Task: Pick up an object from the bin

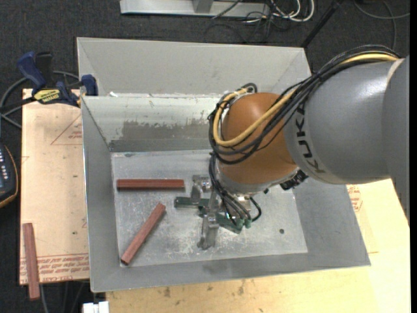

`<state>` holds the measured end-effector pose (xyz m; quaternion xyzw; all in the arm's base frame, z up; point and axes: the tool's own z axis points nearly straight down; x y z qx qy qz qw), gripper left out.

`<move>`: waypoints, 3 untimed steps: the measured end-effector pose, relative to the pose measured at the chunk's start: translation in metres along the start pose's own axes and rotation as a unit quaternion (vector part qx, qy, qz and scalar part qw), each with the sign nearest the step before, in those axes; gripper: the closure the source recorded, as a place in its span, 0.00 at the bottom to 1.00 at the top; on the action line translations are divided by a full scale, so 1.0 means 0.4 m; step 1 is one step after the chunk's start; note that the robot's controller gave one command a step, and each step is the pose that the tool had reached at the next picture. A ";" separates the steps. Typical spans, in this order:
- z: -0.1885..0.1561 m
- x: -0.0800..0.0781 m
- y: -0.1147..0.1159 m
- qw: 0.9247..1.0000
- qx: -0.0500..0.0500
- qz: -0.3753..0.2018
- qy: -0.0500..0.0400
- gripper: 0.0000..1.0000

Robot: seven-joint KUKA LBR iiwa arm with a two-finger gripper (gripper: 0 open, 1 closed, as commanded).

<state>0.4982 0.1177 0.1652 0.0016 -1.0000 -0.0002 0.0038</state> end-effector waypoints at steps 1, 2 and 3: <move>0.245 -0.159 -0.094 1.000 0.001 -0.015 -0.003 0.00; 0.232 -0.160 -0.088 1.000 -0.001 -0.016 -0.005 1.00; -0.280 -0.181 -0.086 1.000 0.000 -0.024 -0.010 1.00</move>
Offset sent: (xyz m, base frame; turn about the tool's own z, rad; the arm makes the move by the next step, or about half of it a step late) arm 0.0623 -0.0356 -0.0941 -0.0337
